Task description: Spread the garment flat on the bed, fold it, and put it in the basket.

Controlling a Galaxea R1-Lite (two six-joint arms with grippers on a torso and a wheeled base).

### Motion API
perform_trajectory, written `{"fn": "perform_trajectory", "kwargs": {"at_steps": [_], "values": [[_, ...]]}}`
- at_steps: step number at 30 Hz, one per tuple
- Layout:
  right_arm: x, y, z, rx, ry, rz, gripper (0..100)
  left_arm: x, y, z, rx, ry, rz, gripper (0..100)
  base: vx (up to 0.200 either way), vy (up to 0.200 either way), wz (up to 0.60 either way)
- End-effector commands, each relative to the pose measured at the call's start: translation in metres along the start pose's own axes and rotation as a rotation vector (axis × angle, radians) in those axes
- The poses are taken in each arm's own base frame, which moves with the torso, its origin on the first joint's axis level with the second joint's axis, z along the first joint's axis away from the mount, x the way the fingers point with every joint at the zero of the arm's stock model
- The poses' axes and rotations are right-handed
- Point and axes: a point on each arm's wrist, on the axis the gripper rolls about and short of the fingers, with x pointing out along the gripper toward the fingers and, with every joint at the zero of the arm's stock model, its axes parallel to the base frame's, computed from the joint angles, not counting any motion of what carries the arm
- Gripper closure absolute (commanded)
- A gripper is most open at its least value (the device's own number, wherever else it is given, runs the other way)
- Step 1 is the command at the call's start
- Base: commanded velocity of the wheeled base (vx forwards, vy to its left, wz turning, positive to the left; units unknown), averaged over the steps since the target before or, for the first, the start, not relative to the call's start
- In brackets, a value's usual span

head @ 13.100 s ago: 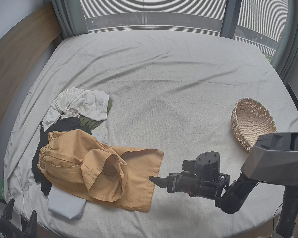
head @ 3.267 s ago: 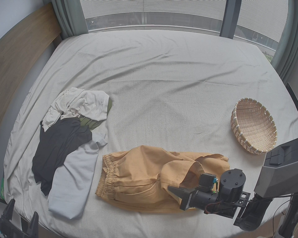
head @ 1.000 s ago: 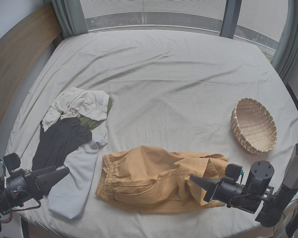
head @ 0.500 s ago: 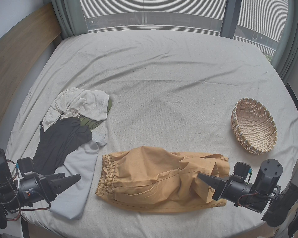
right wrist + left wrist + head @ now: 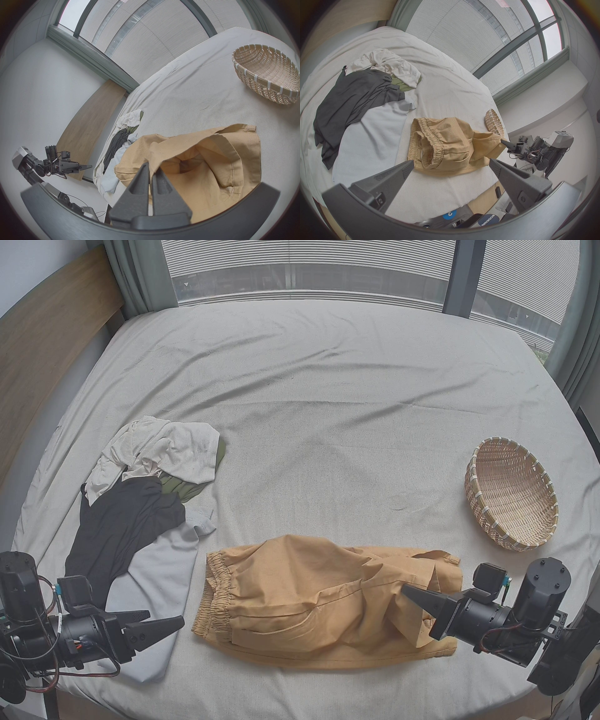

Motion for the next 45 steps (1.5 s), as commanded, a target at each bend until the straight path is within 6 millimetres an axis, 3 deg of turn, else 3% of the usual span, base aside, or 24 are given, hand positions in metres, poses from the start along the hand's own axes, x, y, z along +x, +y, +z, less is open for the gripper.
{"fn": "perform_trajectory", "kwargs": {"at_steps": [1, 27, 37, 45], "values": [[0.003, 0.0, -0.001, -0.002, 0.005, -0.001, 100, 0.009, 0.002, -0.005, -0.009, 0.055, -0.003, 0, 0.0, 0.0, 0.0], [0.008, -0.001, 0.0, -0.003, -0.003, -0.002, 100, 0.052, 0.005, -0.02, 0.019, 0.156, -0.048, 0, 0.0, 0.0, 0.0], [0.008, 0.0, 0.001, -0.003, -0.008, 0.001, 100, 0.091, 0.015, -0.026, 0.086, 0.13, -0.041, 0, 0.0, 0.0, 0.0], [0.007, -0.001, 0.002, -0.002, -0.012, -0.003, 100, 0.099, 0.015, -0.028, 0.094, 0.104, -0.051, 0, 0.0, 0.0, 0.0]]}}
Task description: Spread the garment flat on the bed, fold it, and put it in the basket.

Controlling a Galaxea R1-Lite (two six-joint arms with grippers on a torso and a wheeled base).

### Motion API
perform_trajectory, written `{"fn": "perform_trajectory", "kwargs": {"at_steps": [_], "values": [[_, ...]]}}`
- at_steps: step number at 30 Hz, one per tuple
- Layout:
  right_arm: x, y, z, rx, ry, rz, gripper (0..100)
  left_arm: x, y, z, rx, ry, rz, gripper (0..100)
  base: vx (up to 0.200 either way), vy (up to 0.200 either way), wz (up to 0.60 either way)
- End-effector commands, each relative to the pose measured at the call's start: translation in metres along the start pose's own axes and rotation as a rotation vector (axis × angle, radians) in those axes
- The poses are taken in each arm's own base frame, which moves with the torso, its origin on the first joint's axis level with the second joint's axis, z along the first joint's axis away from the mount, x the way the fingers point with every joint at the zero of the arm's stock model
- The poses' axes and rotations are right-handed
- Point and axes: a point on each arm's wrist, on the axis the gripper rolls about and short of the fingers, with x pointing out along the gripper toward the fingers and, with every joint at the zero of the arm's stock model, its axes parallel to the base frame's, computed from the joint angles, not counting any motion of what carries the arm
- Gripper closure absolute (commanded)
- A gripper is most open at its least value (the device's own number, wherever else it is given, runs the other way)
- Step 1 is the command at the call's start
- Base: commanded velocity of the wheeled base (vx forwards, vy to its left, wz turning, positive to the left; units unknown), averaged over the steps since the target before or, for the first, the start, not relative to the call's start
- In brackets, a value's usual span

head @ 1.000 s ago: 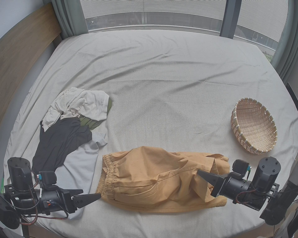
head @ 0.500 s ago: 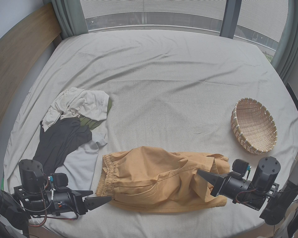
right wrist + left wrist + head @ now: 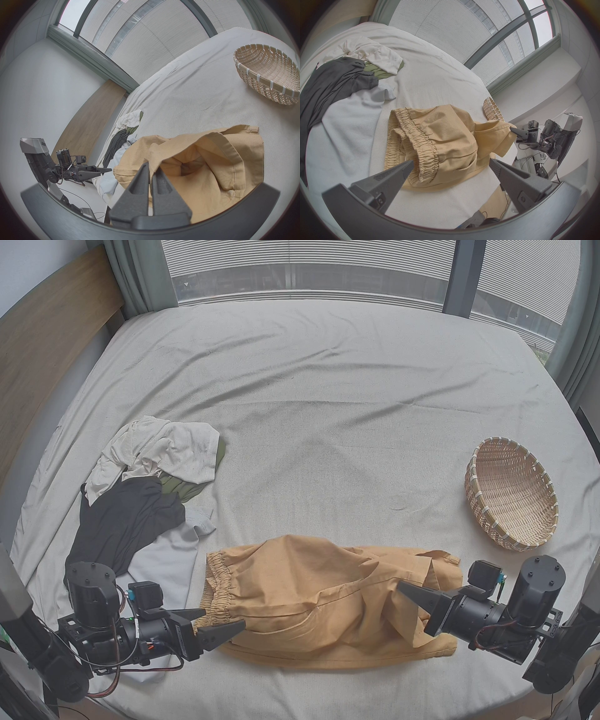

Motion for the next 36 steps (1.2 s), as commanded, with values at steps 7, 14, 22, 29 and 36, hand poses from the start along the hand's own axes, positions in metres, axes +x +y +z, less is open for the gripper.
{"fn": "perform_trajectory", "kwargs": {"at_steps": [7, 14, 22, 29, 36], "values": [[0.0, -0.001, 0.001, 0.002, -0.005, -0.003, 100, 0.013, 0.007, -0.012, -0.023, 0.048, 0.011, 0, 0.0, 0.0, 0.0], [0.0, 0.0, 0.001, 0.0, -0.007, 0.0, 100, 0.02, -0.005, -0.016, -0.067, 0.05, -0.05, 0, 0.0, 0.0, 0.0], [-0.003, 0.0, 0.003, 0.002, -0.015, 0.002, 100, 0.022, -0.008, -0.016, -0.094, 0.013, -0.08, 0, 0.0, 0.0, 0.0], [-0.003, 0.0, 0.003, 0.003, -0.014, 0.001, 100, 0.038, -0.006, -0.029, -0.085, 0.051, -0.091, 0, 0.0, 0.0, 0.0], [-0.003, 0.0, 0.003, 0.005, -0.015, -0.001, 100, 0.044, -0.011, -0.03, -0.076, 0.055, -0.115, 0, 0.0, 0.0, 0.0]]}}
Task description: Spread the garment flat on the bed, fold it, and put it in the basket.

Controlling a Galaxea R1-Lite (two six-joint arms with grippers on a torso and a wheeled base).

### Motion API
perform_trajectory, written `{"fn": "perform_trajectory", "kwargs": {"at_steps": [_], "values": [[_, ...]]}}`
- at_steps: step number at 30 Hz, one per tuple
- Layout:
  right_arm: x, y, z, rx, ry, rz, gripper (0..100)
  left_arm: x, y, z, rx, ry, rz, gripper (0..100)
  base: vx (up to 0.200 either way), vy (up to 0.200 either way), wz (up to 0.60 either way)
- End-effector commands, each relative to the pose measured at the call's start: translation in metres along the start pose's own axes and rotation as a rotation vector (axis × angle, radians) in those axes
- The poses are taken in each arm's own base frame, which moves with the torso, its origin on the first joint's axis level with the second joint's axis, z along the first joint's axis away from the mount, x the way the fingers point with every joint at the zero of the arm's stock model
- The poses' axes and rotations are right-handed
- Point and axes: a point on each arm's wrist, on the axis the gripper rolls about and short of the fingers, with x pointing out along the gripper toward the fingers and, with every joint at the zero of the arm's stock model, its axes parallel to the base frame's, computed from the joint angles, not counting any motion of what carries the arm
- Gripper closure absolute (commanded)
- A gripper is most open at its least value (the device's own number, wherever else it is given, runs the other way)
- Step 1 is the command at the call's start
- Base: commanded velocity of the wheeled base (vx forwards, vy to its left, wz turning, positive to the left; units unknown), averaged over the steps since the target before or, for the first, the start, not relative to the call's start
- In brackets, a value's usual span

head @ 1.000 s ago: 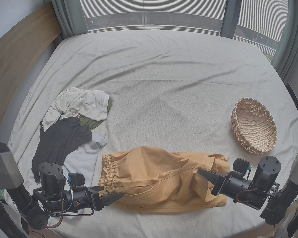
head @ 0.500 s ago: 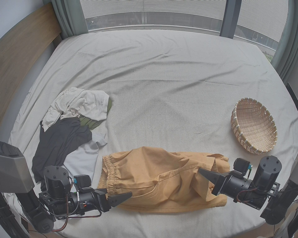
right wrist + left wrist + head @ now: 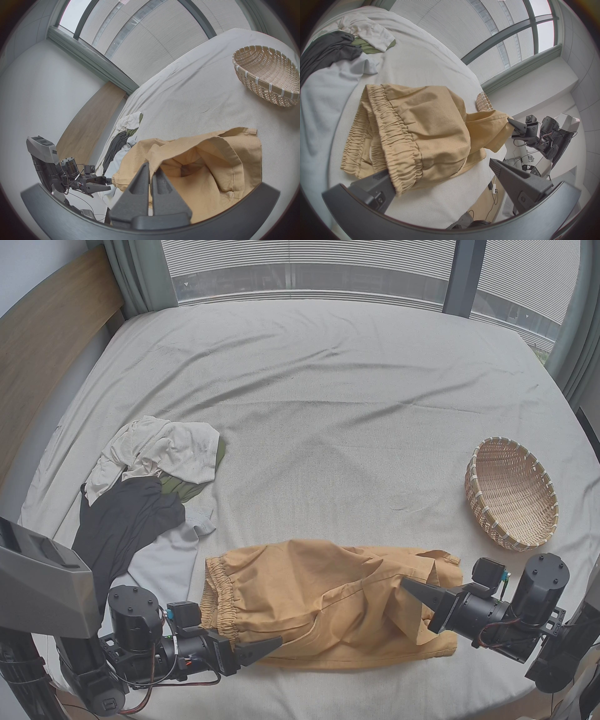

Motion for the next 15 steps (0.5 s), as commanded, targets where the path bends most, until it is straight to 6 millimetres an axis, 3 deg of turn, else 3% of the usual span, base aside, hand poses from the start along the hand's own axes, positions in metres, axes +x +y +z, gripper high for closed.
{"fn": "perform_trajectory", "kwargs": {"at_steps": [1, 14, 15], "values": [[-0.0003, -0.0001, 0.0002, 0.001, -0.001, 0.0, 100, 0.0041, 0.0009, -0.0028, -0.002, 0.014, 0.0, 0, 0.0, 0.0, 0.0], [0.0012, 0.0001, 0.0021, 0.0, -0.01, 0.002, 100, 0.0075, -0.0004, 0.0012, 0.011, -0.004, -0.013, 0, 0.0, 0.0, 0.0], [0.0012, 0.0001, 0.0021, 0.001, -0.01, 0.002, 100, 0.0075, -0.0004, 0.0012, 0.011, -0.004, -0.013, 100, 0.0, 0.0, 0.0]]}}
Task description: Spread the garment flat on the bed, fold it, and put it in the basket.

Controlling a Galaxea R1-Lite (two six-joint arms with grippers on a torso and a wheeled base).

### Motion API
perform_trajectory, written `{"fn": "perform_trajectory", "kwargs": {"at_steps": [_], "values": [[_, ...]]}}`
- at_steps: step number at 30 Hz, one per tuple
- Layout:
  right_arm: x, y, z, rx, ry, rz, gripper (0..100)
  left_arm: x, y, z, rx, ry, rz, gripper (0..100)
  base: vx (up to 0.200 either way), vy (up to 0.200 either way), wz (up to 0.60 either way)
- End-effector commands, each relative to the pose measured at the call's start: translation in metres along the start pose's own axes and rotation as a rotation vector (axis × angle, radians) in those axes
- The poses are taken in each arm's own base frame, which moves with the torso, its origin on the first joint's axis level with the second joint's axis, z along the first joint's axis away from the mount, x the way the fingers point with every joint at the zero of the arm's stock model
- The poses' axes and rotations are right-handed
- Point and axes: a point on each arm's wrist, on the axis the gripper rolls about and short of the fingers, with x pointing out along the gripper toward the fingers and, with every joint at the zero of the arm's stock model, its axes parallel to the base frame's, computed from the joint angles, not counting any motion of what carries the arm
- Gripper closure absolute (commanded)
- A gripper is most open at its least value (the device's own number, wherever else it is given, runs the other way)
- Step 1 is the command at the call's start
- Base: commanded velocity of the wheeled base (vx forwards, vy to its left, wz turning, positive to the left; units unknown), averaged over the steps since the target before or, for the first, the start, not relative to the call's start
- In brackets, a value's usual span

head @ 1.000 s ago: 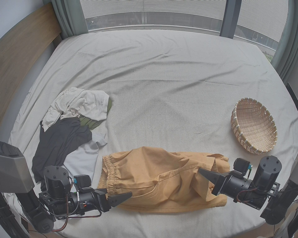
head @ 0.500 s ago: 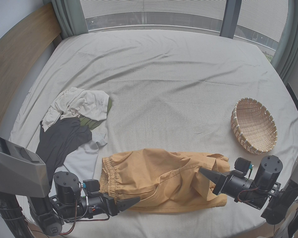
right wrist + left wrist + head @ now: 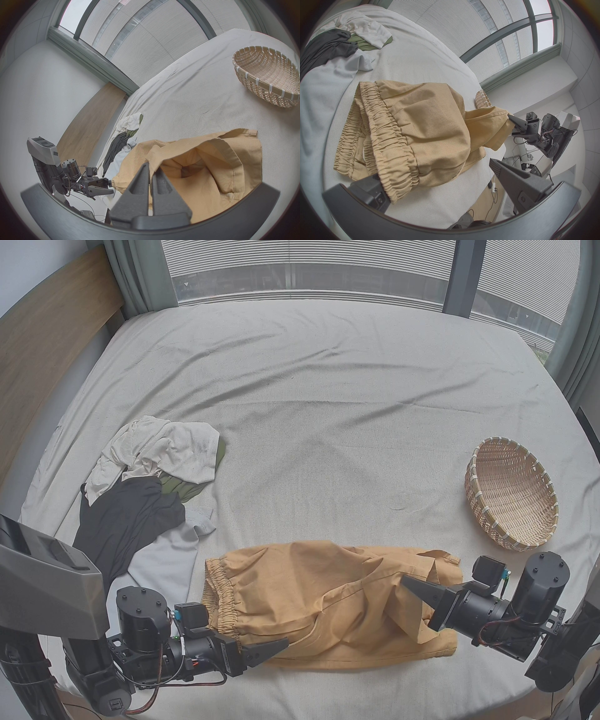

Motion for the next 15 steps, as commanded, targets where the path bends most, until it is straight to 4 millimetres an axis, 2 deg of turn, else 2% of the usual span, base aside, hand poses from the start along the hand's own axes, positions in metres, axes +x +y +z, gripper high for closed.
{"fn": "perform_trajectory", "kwargs": {"at_steps": [1, 10, 14, 15], "values": [[0.0, 0.0, 0.0, -0.001, -0.001, 0.001, 100, 0.0, -0.001, 0.001, 0.004, -0.004, -0.004, 100, 0.0, 0.0, 0.0], [0.003, 0.0, 0.004, 0.0, -0.02, 0.002, 100, -0.001, 0.0, 0.003, 0.008, -0.017, -0.005, 100, 0.0, 0.0, 0.0], [0.004, 0.0, 0.006, 0.002, -0.029, 0.002, 100, -0.005, -0.005, 0.013, 0.02, -0.063, -0.021, 100, 0.0, 0.0, 0.0], [0.002, 0.0, 0.009, 0.001, -0.044, 0.004, 100, -0.008, -0.008, 0.022, 0.029, -0.107, -0.035, 100, 0.0, 0.0, 0.0]]}}
